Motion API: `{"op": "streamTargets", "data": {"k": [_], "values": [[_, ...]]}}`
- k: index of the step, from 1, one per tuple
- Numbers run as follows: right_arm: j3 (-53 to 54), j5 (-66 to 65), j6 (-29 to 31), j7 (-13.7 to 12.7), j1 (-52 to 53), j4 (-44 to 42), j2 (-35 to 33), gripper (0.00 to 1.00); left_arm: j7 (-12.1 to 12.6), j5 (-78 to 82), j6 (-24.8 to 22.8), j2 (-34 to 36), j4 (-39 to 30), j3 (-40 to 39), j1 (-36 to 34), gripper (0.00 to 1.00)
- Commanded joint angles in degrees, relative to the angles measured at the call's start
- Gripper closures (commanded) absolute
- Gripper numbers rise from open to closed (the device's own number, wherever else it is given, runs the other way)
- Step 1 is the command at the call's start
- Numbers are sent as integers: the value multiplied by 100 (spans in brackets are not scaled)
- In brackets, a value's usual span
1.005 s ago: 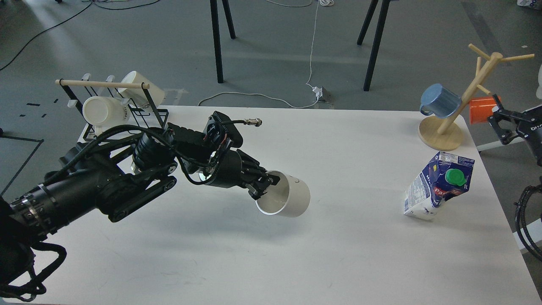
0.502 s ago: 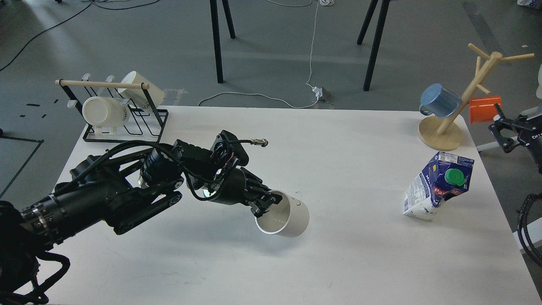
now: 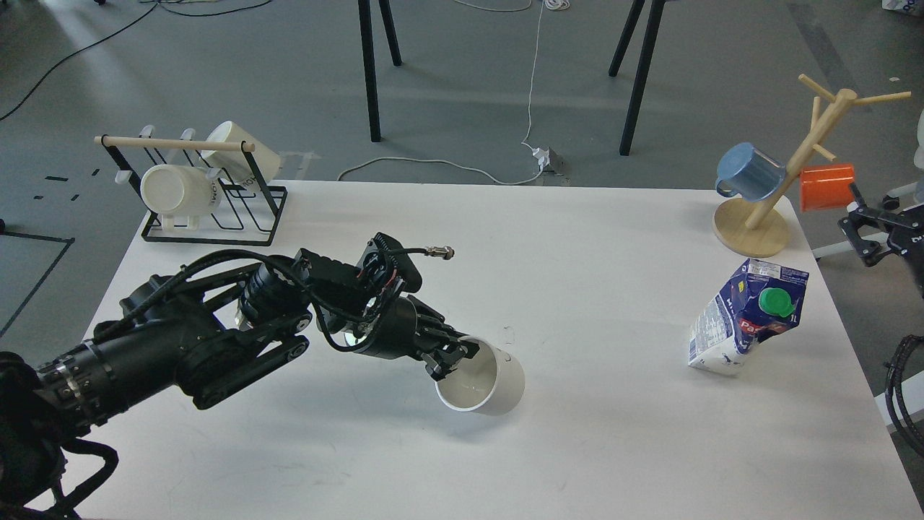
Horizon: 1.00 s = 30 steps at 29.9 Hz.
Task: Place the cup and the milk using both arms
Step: 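Carry the white mug toward the table center and lower it down, then release the mug and retract the left gripper toward the rack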
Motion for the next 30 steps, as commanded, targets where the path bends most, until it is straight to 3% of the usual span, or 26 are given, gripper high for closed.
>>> {"op": "streamTargets", "data": {"k": [1,12,16,18,21,25,30], "values": [[-1,0,0,-1,-1,4,1,4,0,0,0,10,-1,0,13,82],[7,9,0,-1,-36,-5,1,4,0,0,0,2,26,149,48,81],[-1,9,0,-1,-45,4,1,4,0,0,0,28,26,149,40,77],[7,9,0,-1,-45,4,1,4,0,0,0,46,26,132,31,67],[16,9,0,-1,-45,12,1,4,0,0,0,54,26,-8,13,19],[148,9,0,-18,-45,12,-17,4,0,0,0,72,35,-543,-13,7],[288,-9,0,-36,-36,56,-218,4,0,-421,0,405,35,-1413,-31,5]]}}
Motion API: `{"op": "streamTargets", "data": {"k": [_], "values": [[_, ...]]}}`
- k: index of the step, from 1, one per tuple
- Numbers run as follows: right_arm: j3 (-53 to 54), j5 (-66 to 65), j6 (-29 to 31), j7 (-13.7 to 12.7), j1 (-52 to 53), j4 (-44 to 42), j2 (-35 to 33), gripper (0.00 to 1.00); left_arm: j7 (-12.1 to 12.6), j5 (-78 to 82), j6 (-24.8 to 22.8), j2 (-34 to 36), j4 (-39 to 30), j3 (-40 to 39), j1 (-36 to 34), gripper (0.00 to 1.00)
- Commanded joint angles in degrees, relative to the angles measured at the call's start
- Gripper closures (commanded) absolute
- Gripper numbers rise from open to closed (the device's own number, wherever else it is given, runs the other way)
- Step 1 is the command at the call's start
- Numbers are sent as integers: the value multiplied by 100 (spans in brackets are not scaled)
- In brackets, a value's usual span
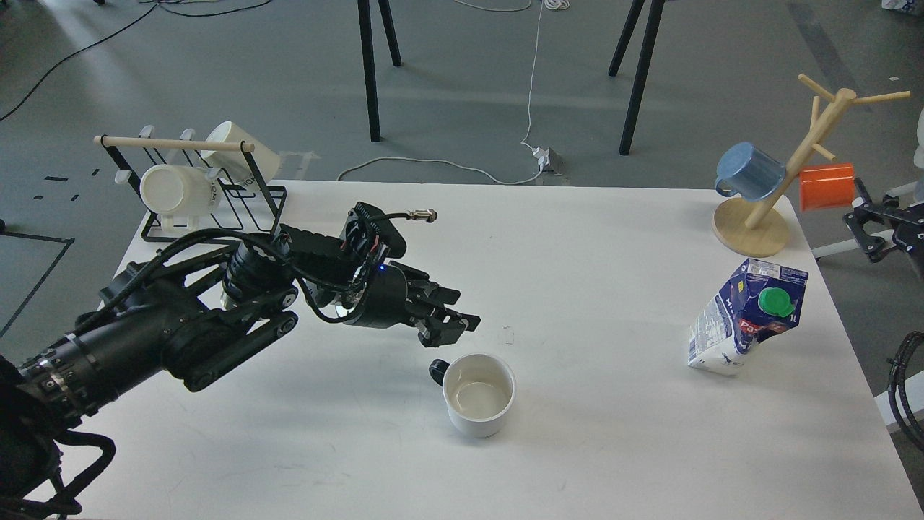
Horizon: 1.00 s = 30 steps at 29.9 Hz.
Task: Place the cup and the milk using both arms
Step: 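Release the mug and retract the left gripper toward the rack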
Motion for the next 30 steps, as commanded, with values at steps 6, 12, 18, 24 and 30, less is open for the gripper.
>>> {"op": "streamTargets", "data": {"k": [6,12,18,24,30], "values": [[347,293,0,-1,-7,191,-956,4,0,-2641,-1,607,831,-1547,51,5],[295,979,0,-10,-516,340,-1441,4,0,-5752,-1,1133,1931,-1821,77,5],[295,1304,0,8,-1500,586,-1678,4,0,-8294,-1,1486,2213,-1812,296,5],[295,1639,0,25,-2361,595,-1863,4,0,-9167,-1,1530,2258,-1838,779,5],[277,1587,0,57,-3135,1086,-1819,3,0,-9641,-1,1530,2380,-1856,1114,4]]}}
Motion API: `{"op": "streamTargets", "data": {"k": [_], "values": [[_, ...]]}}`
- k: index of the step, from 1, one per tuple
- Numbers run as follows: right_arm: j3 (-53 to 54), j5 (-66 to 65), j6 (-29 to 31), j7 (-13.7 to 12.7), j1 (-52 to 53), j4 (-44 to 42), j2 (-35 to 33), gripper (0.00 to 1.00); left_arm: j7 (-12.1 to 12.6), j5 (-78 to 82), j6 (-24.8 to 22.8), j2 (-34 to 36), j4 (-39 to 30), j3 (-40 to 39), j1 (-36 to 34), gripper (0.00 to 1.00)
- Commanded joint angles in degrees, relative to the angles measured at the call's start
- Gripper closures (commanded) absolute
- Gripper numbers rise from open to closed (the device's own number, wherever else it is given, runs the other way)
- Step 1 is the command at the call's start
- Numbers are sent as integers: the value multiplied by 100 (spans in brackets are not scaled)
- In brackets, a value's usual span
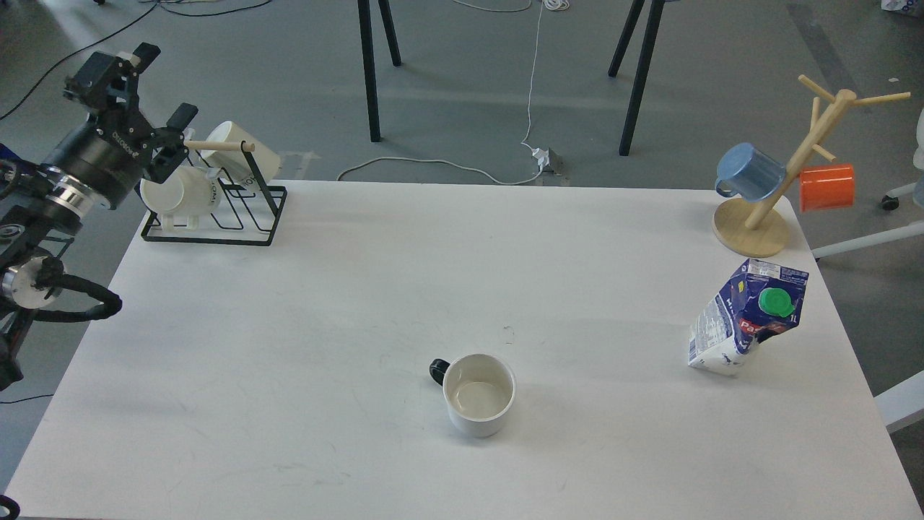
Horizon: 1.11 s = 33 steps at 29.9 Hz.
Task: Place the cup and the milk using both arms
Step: 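Release the mug and retract the left gripper toward the rack, then bring the right gripper up to the milk carton and grasp it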
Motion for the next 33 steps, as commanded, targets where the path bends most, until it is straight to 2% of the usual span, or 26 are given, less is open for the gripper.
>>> {"op": "streamTargets", "data": {"k": [1,7,12,19,33], "values": [[-15,-55,0,4,-364,489,65,3,0,-219,0,1,69,-5,163,4],[-121,-432,0,4,-391,1114,731,2,0,-237,0,-25,77,-5,365,3],[-130,-1144,0,4,-391,1123,1610,2,0,-237,0,-8,77,-5,444,3],[-103,-1532,0,4,-382,1018,2358,2,0,-219,0,1,86,4,480,3],[-121,-1558,0,4,224,447,3132,2,0,-210,0,-25,95,4,752,2]]}}
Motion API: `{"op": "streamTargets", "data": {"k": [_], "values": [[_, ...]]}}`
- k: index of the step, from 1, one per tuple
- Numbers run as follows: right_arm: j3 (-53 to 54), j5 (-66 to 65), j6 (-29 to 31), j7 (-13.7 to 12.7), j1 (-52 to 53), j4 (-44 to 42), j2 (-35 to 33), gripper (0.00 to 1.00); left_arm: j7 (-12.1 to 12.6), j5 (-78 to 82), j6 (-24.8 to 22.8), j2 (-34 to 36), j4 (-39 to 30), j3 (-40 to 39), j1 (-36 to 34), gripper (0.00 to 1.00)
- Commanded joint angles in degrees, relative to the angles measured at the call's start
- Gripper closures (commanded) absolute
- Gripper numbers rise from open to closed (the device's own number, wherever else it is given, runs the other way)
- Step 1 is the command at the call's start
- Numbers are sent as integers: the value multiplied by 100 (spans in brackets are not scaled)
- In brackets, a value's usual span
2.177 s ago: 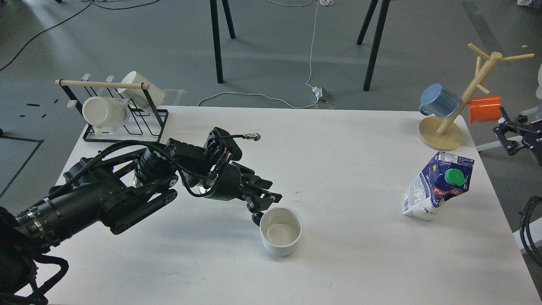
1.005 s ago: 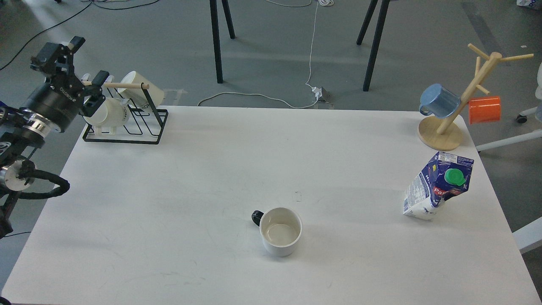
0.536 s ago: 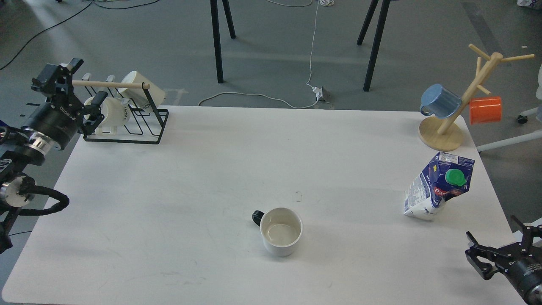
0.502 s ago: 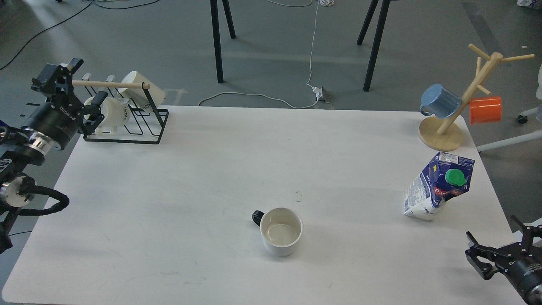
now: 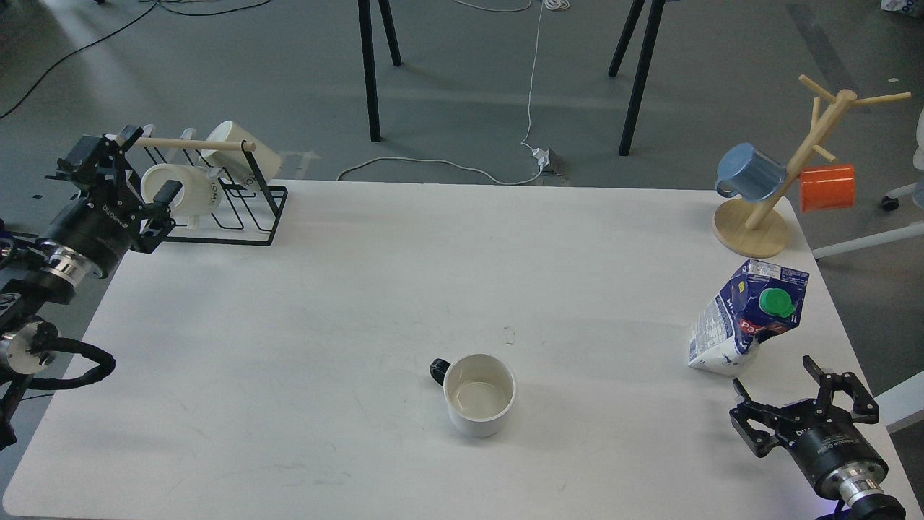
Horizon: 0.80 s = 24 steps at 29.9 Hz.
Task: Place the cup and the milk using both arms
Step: 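Bring the right gripper up to the milk carton and grasp it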
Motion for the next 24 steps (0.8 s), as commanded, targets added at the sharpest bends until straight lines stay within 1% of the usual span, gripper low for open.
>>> {"op": "streamTargets", "data": {"k": [1,8,18,24], "values": [[-44,0,0,-1,200,-100,217,2,0,1,0,-15,-1,1,8,2],[-53,0,0,-1,332,-214,410,2,0,1,0,-6,-1,10,61,2],[-36,17,0,-1,490,-750,858,2,0,18,0,-24,-1,27,87,2],[26,26,0,-1,578,-803,999,2,0,36,0,-50,8,45,87,2]]}}
